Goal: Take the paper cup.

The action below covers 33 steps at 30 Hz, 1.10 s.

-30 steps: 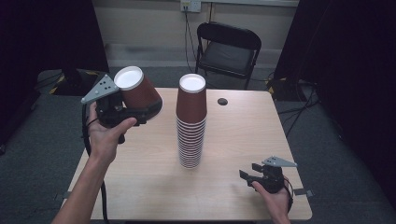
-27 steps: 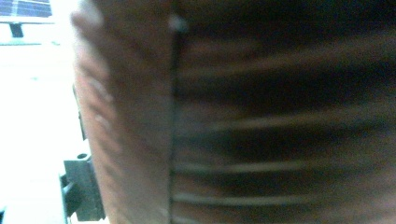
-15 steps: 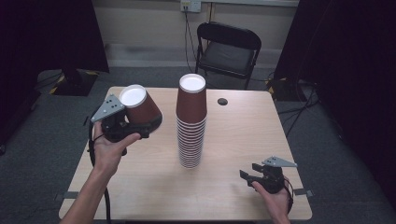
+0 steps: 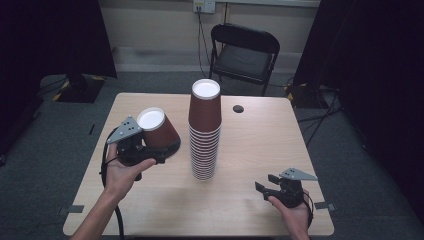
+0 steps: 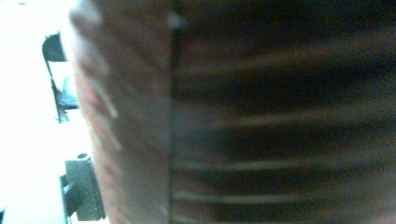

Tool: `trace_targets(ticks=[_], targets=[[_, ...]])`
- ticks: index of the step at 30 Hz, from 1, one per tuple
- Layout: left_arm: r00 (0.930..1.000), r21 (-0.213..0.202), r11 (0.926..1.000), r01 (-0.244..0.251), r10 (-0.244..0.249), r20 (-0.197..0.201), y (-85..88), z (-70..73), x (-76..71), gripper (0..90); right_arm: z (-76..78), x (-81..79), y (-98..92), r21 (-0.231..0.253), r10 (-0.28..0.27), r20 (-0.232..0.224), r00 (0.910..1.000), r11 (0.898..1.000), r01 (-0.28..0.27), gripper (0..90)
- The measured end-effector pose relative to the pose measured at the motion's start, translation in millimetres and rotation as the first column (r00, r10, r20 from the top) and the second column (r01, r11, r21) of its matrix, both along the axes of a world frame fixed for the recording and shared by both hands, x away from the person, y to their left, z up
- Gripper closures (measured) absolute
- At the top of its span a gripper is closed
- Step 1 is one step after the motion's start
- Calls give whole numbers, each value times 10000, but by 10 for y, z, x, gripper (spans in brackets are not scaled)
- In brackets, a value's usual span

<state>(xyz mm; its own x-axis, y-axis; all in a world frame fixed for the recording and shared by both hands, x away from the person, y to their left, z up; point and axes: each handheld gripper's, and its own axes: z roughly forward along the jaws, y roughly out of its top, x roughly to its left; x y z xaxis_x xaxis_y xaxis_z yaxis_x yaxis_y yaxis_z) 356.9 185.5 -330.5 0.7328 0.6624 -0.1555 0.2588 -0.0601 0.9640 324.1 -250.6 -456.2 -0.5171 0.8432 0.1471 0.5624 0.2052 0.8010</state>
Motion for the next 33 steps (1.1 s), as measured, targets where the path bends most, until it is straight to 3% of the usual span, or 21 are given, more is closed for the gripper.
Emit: trace_targets(ticks=[5,6,13,17,18,21,22,23,25,29,33], targets=[[9989,166,9994,313,-307,-356,-56,-73,-48,121,3,-17,54,301,486,54,9988,9984,-487,361],[9958,-95,9981,608,-613,-680,-88,-138,-77,121,12,-25,67,315,702,159,9974,9970,-706,360],[9910,21,9979,640,-633,-1182,-132,-303,-156,121,50,-82,180,237,1385,507,9891,9899,-1398,358],[9854,-432,9970,647,-707,-1547,-126,-367,-172,121,59,-101,229,269,1345,560,9893,9903,-1362,385],[9747,-960,9922,795,-975,-2012,-90,-422,-167,122,64,-114,257,274,1334,592,9893,9904,-1352,390],[9746,-831,9950,560,-726,-2121,-87,-468,-168,122,72,-132,300,212,1454,637,9873,9889,-1470,390],[9703,-930,9940,573,-774,-2292,-84,-506,-155,122,85,-155,354,150,1792,662,9816,9835,-1805,394],[9703,-930,9940,573,-774,-2292,-84,-506,-155,122,85,-155,354,150,1792,662,9816,9835,-1805,394],[9625,-1140,9918,571,-850,-2577,-88,-548,-157,122,112,-188,444,195,2121,714,9746,9766,-2140,402],[9472,-1498,9881,348,-804,-3103,-126,-568,-182,123,140,-229,594,582,2746,854,9578,9583,-2799,430],[9413,-1678,9842,570,-1090,-3195,-190,-539,-236,123,158,-269,758,588,3226,1038,9408,9423,-3296,453]])
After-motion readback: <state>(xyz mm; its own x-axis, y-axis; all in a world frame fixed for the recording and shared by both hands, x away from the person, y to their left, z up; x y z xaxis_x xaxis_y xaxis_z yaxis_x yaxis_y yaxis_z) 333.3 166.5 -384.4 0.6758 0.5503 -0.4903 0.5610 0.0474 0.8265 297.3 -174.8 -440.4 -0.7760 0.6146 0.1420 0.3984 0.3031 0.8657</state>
